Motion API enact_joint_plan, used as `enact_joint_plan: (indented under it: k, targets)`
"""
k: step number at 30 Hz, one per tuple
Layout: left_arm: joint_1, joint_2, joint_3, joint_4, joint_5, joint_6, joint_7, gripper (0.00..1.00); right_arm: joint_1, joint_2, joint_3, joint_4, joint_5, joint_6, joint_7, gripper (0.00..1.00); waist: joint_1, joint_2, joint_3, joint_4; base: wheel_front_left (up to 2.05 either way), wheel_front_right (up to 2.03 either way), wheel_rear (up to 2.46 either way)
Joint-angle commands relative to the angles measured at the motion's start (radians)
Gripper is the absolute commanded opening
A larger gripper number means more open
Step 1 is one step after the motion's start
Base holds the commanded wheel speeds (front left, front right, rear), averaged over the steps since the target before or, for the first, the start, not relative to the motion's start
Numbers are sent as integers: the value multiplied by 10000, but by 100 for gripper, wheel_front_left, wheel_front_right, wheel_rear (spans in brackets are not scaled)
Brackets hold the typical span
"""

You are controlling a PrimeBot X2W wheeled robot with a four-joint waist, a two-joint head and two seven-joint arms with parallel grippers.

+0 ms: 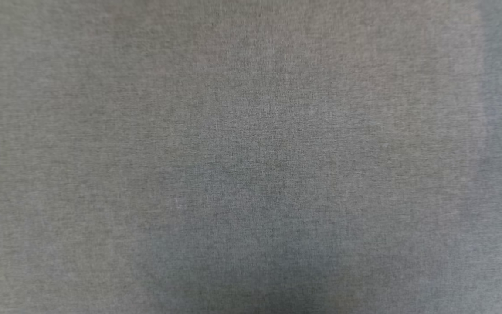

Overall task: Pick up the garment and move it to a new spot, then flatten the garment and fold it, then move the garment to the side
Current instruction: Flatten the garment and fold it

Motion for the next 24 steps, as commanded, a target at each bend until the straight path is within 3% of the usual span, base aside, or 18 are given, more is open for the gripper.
enact_joint_plan:
  k: [1, 6, 12, 19, 24]
  targets:
    - [-341, 19, 9, 594, 133, 41, -320, 0, -234, 37, -16, 503, -242, -23, -333, 0, -3, 0, 746, -44, 0, 0, 0]
    - [-413, -411, -240, 2176, 121, 5, -1482, 0, -817, 626, 60, 1752, -534, -23, -1532, 0, -3, 0, 995, 96, 0, 0, 0]
    - [870, -1241, -274, 3400, -424, 22, -2729, 0, -568, 1232, 356, 2913, -555, -23, -2765, 0, -3, 0, 946, 347, 0, 0, 0]
    - [2968, -2053, -456, 3390, -806, 55, -3271, 0, 714, 1393, 1133, 3379, -95, -23, -3735, 0, -3, 0, 371, 556, 0, 0, 0]
    - [5031, -2411, -322, 2560, -1087, 285, -3325, 0, 2146, 1377, 1751, 3354, 529, -23, -4369, 0, -3, 0, -439, 658, 0, 0, 0]
